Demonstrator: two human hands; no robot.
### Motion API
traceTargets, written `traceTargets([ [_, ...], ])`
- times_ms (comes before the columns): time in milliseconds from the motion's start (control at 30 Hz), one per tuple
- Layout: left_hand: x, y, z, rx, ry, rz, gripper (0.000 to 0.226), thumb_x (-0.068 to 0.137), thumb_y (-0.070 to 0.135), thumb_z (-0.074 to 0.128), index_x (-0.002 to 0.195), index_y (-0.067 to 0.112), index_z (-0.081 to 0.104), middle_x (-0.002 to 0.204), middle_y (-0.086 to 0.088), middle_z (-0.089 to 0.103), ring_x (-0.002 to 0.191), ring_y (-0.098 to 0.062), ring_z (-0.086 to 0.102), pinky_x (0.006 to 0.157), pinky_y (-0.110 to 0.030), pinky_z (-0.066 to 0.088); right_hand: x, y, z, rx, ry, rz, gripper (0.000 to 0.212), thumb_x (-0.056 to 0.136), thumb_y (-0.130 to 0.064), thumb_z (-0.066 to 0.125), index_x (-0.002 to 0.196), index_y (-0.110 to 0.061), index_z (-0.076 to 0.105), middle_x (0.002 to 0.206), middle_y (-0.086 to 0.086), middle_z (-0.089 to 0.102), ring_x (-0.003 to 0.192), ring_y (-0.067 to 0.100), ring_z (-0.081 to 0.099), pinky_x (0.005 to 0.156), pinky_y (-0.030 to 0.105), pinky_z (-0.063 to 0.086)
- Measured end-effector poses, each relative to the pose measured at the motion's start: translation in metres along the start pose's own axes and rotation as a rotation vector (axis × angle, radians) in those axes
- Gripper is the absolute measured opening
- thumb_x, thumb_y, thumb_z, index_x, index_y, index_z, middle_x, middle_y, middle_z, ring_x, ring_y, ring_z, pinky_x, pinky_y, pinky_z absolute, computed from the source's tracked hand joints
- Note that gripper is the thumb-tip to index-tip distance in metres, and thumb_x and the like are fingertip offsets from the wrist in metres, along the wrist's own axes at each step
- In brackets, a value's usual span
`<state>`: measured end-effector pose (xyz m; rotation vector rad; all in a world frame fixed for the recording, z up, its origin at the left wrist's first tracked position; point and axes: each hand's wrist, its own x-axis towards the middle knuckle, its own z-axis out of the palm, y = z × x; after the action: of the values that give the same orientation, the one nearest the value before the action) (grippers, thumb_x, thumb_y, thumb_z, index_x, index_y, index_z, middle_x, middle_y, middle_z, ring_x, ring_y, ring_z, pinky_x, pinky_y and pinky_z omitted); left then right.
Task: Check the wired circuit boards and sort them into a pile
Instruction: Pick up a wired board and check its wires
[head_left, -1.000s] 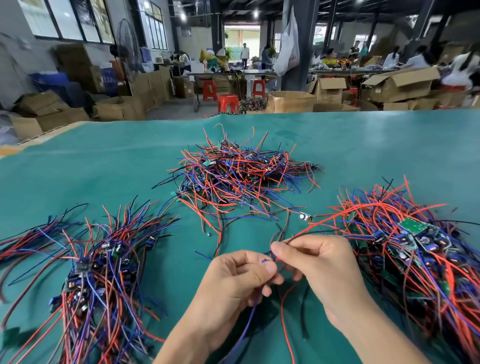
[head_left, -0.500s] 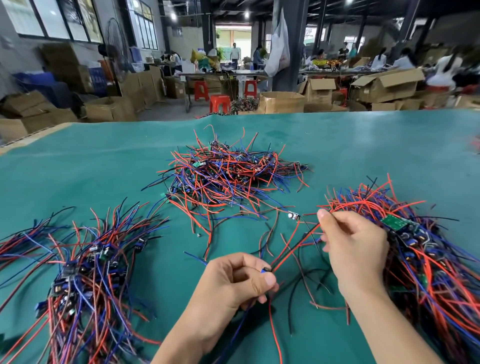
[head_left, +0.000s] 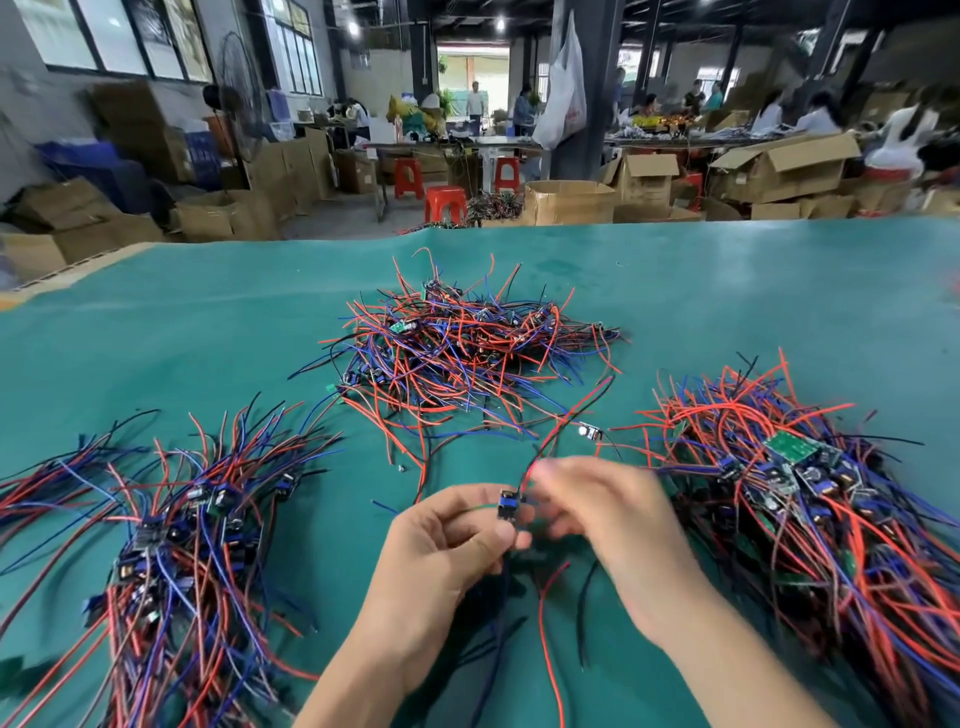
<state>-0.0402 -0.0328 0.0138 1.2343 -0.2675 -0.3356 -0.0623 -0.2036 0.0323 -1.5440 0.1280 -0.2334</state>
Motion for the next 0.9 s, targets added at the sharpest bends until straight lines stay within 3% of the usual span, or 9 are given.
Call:
traceTargets([
  [67, 0.0, -0.001, 0.0, 0.05, 0.009, -0.009, 0.031, 0.072, 0.016, 0.086, 0.099, 0.014, 0.073, 0.084, -0.023, 0.073, 0.072, -0.023, 0.063, 0.058, -0.022, 0.045, -0.007, 0.002, 0.013, -0.207, -0.13, -0.111, 0.023, 0.081, -0.038, 0.074, 0.087, -0.016, 0.077, 0.072, 0.007, 0.074, 0.063, 0.016, 0.07, 0.064, 0.028, 0.055],
  [167, 0.0, 0.0, -0.001, 0.091, 0.045, -0.044, 0.034, 0.069, 0.023, 0.084, 0.097, 0.008, 0.071, 0.078, -0.022, 0.072, 0.062, -0.02, 0.062, 0.048, -0.018, 0.041, -0.01, 0.001, 0.013, -0.258, -0.077, -0.195, 0.008, 0.08, -0.029, 0.077, 0.087, -0.027, 0.078, 0.069, 0.001, 0.075, 0.063, 0.014, 0.072, 0.068, 0.028, 0.056],
  [300, -0.003, 0.004, 0.001, 0.152, -0.078, -0.067, 0.02, 0.076, 0.029, 0.074, 0.083, 0.011, 0.075, 0.071, -0.016, 0.07, 0.049, -0.013, 0.058, 0.04, -0.013, 0.032, -0.01, -0.004, 0.006, -0.311, -0.119, -0.203, 0.006, 0.077, -0.029, 0.079, 0.079, -0.024, 0.078, 0.07, 0.001, 0.076, 0.067, 0.014, 0.071, 0.073, 0.032, 0.058],
  [433, -0.004, 0.006, 0.002, 0.196, -0.169, -0.093, 0.02, 0.092, 0.016, 0.065, 0.082, 0.001, 0.073, 0.059, -0.013, 0.065, 0.04, -0.013, 0.053, 0.041, -0.015, 0.035, -0.006, -0.008, -0.001, -0.012, -0.041, -0.073, 0.004, 0.079, -0.006, 0.082, 0.082, -0.008, 0.08, 0.078, 0.007, 0.076, 0.067, 0.011, 0.065, 0.061, 0.021, 0.052],
  [633, -0.007, 0.009, 0.004, 0.343, -0.277, -0.107, 0.018, 0.097, 0.014, 0.062, 0.089, 0.002, 0.072, 0.059, -0.009, 0.067, 0.042, -0.013, 0.056, 0.041, -0.014, 0.034, 0.006, -0.018, -0.023, 0.467, 0.252, 0.161, 0.023, 0.065, -0.015, 0.078, 0.084, -0.003, 0.074, 0.07, 0.003, 0.069, 0.06, 0.009, 0.06, 0.056, 0.016, 0.052],
  [767, -0.009, 0.01, 0.009, 0.409, -0.318, -0.102, 0.015, 0.098, 0.016, 0.061, 0.089, 0.011, 0.072, 0.069, -0.005, 0.072, 0.054, -0.013, 0.063, 0.041, -0.02, 0.032, 0.01, -0.032, -0.036, 0.547, 0.387, 0.079, 0.009, 0.083, -0.007, 0.073, 0.09, -0.004, 0.068, 0.073, 0.002, 0.064, 0.067, 0.011, 0.057, 0.06, 0.017, 0.051],
  [900, -0.011, 0.012, 0.008, 0.416, -0.316, -0.095, 0.015, 0.092, 0.017, 0.061, 0.085, 0.014, 0.072, 0.072, -0.006, 0.073, 0.055, -0.012, 0.063, 0.041, -0.018, 0.035, 0.004, -0.072, -0.014, 0.453, 0.363, -0.171, 0.004, 0.087, -0.005, 0.072, 0.085, -0.008, 0.073, 0.075, 0.004, 0.067, 0.067, 0.012, 0.059, 0.063, 0.02, 0.049],
])
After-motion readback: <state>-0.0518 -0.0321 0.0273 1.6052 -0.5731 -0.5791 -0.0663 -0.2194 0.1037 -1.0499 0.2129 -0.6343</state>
